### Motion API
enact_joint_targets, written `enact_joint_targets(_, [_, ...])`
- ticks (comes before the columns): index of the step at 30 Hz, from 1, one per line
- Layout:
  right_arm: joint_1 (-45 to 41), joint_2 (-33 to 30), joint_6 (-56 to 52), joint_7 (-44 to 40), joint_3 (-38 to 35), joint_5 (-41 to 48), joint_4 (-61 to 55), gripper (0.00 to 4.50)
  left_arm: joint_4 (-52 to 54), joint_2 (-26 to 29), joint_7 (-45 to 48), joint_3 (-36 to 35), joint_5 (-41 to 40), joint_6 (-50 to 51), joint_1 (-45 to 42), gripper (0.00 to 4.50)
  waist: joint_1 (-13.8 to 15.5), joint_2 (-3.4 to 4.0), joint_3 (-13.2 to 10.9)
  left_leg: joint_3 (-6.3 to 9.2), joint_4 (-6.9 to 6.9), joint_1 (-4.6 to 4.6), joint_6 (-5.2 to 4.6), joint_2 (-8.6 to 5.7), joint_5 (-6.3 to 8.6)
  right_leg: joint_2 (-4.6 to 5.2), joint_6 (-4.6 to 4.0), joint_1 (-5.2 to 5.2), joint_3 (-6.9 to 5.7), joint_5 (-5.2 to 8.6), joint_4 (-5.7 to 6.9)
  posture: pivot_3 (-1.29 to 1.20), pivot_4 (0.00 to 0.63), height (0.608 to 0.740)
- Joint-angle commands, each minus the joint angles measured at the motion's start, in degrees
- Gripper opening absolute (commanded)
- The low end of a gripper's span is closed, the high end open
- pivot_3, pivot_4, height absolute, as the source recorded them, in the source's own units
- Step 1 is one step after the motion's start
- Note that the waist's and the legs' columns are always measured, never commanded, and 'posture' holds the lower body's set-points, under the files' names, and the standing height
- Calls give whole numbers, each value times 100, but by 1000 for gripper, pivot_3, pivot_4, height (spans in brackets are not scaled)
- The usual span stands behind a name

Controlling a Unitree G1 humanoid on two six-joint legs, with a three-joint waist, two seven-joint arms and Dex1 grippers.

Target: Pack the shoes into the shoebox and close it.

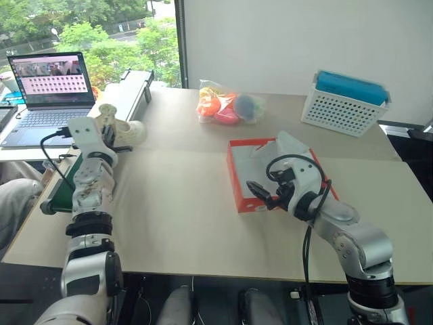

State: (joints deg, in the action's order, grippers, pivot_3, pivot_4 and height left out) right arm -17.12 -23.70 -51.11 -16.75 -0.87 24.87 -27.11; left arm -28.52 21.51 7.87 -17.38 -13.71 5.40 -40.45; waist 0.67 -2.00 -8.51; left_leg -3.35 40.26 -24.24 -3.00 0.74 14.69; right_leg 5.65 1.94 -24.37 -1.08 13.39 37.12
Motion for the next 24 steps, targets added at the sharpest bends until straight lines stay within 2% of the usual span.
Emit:
enact_joint_targets(1, [-98, -6, 138, 0, -169, -31, -68, 4500, 478, -65, 31, 11, -95, 119, 24, 14, -28, 0, 0, -1, 0, 3, 0, 1, 0, -2, 0, 0, 4, 0, -1, 0, 150, 705])
enact_joint_targets(6, [-93, 11, 130, 24, -185, -38, -72, 4500, 648, -247, 149, 130, -127, 290, 69, 14, -72, -1, 0, -3, -2, 6, 0, 6, 0, -11, 0, -3, 13, 0, -2, 0, 150, 705])
enact_joint_targets(11, [-211, -35, 87, -121, -113, 25, 0, 4500, 1157, -500, 926, 442, -559, 816, 168, 14, -41, -1, 0, -2, -1, 2, 0, 3, 0, -8, 0, -1, 12, 0, -1, 0, 150, 705])
enact_joint_targets(15, [-849, -308, -240, -657, -299, 435, 304, 4500, 1400, -516, 1440, 743, -674, 1178, 146, 14, -44, -1, -1, -4, 1, 3, -1, 3, 0, -10, 0, -2, 16, 0, -5, 0, 150, 705])
enact_joint_targets(19, [-2113, -579, -826, -911, -780, 890, 1216, 4500, 1424, -612, 1742, 992, -696, 1331, -55, 14, -54, 0, -1, -4, 1, 6, -1, 4, -1, -12, 0, -2, 19, 0, -6, 0, 150, 705])
enact_joint_targets(24, [-2975, -1211, -804, -1563, -423, 752, 1945, 4500, 1424, -732, 2087, 1220, -705, 1347, -196, 14, -47, 0, -2, -3, -4, -1, -3, 5, 1, -15, 0, -5, 15, 0, -3, 0, 150, 705])
